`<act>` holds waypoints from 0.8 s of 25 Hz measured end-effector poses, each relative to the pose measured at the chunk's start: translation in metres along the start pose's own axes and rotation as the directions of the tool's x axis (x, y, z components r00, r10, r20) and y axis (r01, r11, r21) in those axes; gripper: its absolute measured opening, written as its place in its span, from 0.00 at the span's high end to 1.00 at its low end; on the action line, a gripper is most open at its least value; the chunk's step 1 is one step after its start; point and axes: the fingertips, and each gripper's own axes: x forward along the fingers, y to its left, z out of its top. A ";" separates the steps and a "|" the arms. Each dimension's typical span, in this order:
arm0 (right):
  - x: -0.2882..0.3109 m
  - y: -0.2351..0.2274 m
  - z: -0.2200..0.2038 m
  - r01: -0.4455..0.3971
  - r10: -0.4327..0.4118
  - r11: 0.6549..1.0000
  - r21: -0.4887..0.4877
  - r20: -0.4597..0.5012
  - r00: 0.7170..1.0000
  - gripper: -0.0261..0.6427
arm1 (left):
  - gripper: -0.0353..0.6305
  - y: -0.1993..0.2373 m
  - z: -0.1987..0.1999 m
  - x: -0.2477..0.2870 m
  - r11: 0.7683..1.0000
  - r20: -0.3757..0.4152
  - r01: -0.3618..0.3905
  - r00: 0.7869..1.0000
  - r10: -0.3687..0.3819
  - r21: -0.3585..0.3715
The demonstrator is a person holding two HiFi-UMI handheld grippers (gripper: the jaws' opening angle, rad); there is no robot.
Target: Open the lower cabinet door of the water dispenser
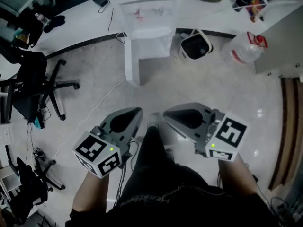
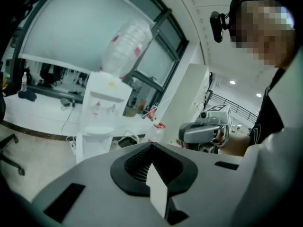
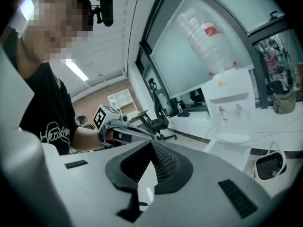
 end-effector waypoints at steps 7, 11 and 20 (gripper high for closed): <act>-0.097 0.110 0.090 0.024 -0.009 0.997 -0.079 0.178 0.984 0.94 | 0.95 -0.144 0.087 -0.090 0.993 0.165 0.051 0.984 -0.068 0.107; -0.141 0.172 0.140 0.011 0.033 0.987 -0.158 0.275 0.961 0.94 | 0.95 -0.205 0.130 -0.137 0.984 0.255 0.075 0.960 -0.115 0.160; -0.182 0.234 0.181 0.032 0.033 0.981 -0.191 0.330 0.943 0.94 | 0.95 -0.277 0.162 -0.196 0.960 0.311 0.063 0.939 -0.151 0.274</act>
